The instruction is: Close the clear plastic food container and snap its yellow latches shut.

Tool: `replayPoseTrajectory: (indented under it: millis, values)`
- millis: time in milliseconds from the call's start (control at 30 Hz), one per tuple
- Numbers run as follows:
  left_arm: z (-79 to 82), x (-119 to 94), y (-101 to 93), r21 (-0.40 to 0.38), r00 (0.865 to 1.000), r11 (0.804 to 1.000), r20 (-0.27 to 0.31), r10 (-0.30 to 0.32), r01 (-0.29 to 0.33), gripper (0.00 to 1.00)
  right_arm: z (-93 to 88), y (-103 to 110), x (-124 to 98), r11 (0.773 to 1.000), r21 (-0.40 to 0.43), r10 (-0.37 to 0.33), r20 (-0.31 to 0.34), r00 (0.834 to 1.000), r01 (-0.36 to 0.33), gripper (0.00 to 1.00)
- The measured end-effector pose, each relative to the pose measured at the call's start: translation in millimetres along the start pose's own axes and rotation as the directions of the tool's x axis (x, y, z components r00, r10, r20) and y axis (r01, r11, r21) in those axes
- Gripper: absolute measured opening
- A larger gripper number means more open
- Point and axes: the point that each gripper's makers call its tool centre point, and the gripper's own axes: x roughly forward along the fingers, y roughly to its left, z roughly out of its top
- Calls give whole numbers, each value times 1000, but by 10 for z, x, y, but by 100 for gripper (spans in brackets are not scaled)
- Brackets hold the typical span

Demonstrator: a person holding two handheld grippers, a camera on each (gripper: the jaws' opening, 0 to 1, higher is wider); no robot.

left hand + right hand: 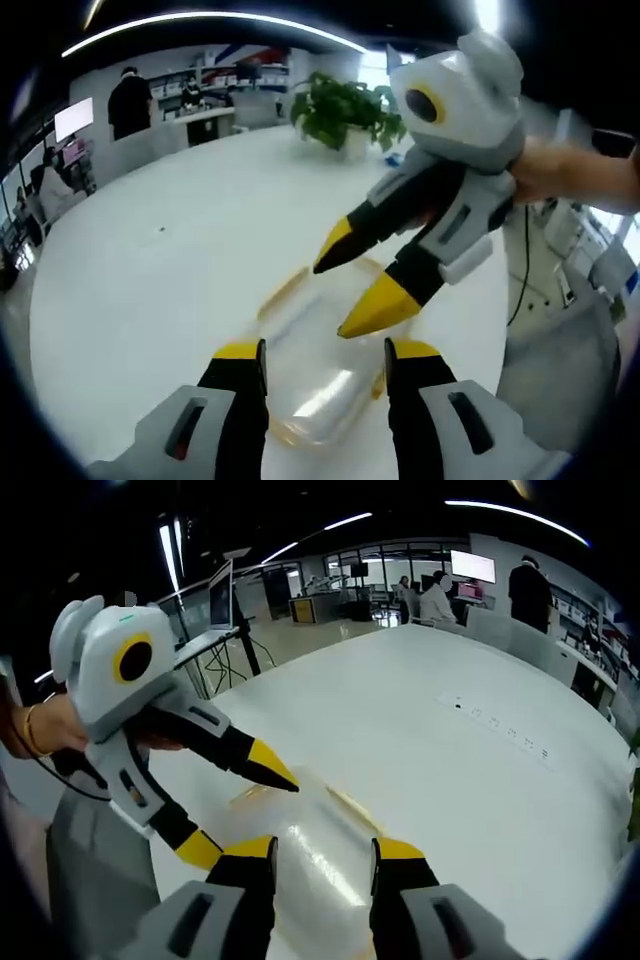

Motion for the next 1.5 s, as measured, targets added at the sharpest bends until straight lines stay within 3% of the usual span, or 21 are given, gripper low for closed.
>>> replayPoseTrajectory:
  millis: [400,1033,1267,1367,1433,1467,1500]
  values:
    - [-76,3,162,27,999,999,-38,34,-33,44,-3,14,79,1000,1,29,-17,999,-29,33]
    - [-143,-8,-87,84,997,995,-56,-52,57,47,40,21,97,999,-11,34,-23,999,-34,34]
    - [-168,14,-221,207,994,973,-65,-86,98,48,44,32,109,999,-26,40,-32,999,-41,34]
    - [-166,44,-282,236,992,964,-61,-111,122,48,56,42,113,998,-31,44,-34,998,-45,34]
    - [-213,84,-302,210,990,968,-65,-129,140,48,65,46,118,998,-35,46,-35,998,-47,34]
    - [-120,115,-282,247,992,961,-7,-123,121,47,68,46,119,998,-37,45,-36,998,-46,34]
    - [-187,87,-285,220,992,968,-43,-117,124,47,73,44,119,998,-38,45,-34,998,-46,34]
